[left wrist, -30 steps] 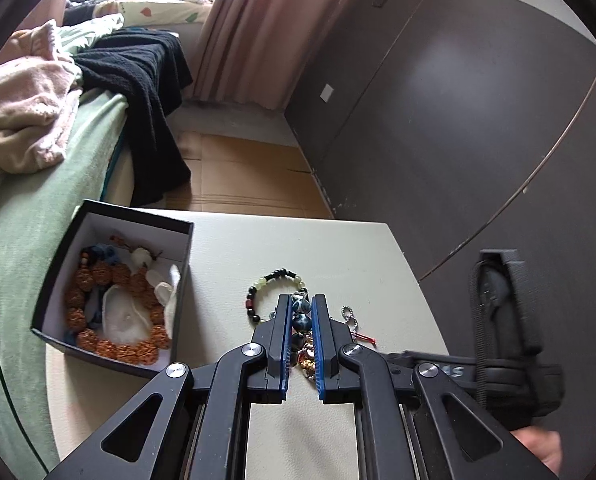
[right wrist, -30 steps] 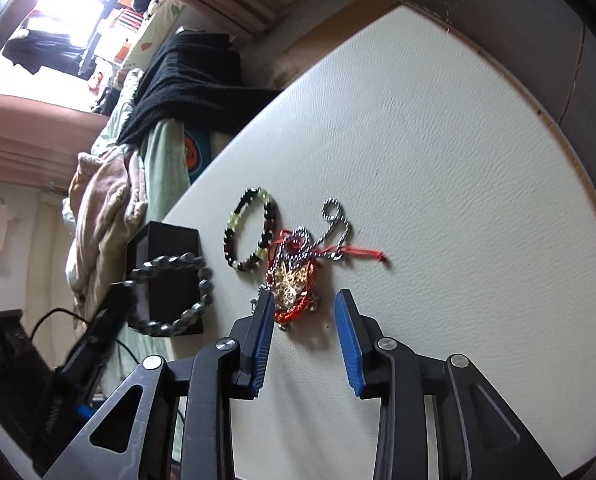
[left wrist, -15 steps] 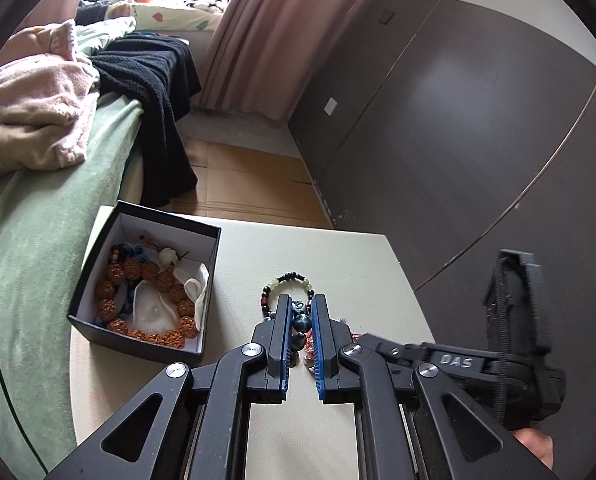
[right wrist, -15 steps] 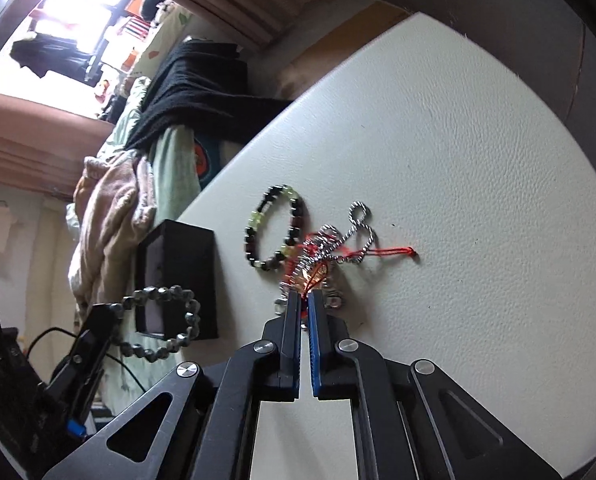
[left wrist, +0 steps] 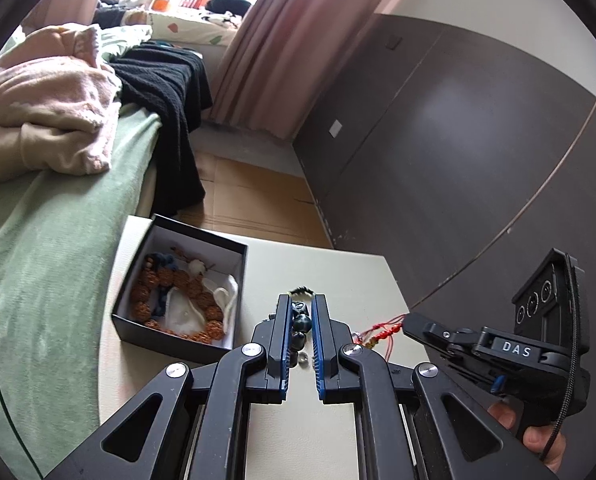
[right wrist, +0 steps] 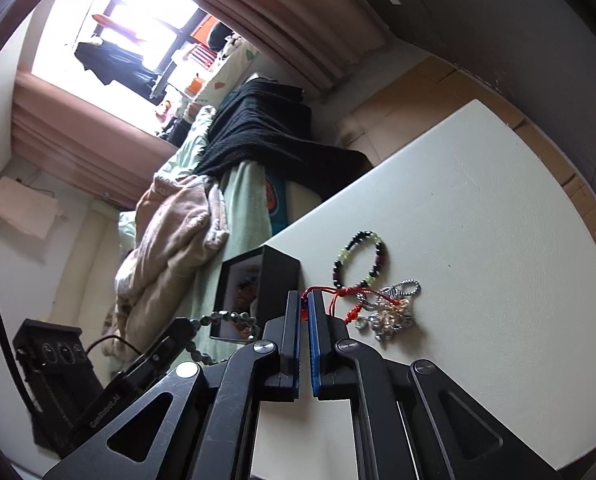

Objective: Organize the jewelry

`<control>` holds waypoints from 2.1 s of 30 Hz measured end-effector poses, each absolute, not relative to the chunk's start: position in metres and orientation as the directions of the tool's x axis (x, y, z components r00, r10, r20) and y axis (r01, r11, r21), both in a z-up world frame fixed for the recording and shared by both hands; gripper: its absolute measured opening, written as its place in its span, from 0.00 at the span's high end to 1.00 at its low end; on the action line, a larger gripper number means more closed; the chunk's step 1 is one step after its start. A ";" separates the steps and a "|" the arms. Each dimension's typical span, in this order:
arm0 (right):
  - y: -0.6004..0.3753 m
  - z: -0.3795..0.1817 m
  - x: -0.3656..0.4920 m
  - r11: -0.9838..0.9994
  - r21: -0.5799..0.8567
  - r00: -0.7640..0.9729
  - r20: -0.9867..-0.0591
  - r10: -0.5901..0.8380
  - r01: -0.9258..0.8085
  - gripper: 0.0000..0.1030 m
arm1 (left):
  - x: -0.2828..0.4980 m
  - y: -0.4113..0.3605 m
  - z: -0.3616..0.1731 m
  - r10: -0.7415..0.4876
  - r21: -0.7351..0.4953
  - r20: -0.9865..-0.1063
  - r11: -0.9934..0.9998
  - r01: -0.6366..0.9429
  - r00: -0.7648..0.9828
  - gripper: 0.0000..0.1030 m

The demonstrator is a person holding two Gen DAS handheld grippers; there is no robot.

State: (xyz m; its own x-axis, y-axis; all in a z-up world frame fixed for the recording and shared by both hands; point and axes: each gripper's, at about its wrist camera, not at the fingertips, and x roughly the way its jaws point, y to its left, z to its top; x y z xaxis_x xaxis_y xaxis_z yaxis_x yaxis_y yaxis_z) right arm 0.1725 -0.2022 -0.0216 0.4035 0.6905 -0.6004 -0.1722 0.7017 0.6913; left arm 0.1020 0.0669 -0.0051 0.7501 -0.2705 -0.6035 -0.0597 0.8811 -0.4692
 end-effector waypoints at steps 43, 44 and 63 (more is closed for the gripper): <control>-0.067 -0.041 0.194 0.602 0.733 0.207 -0.566 0.798 -0.316 0.67 | 0.111 0.158 -0.015 -0.155 -0.579 -0.590 0.765 -0.282 0.792 0.32; -0.069 -0.044 0.196 0.616 0.727 0.214 -0.578 0.787 -0.302 0.61 | 0.112 0.157 -0.016 -0.159 -0.580 -0.591 0.765 -0.279 0.791 0.32; -0.204 -0.022 0.191 0.757 0.638 0.418 -0.655 0.629 -0.139 0.57 | 0.134 0.076 -0.022 -0.250 -0.487 -0.631 0.865 -0.123 0.735 0.32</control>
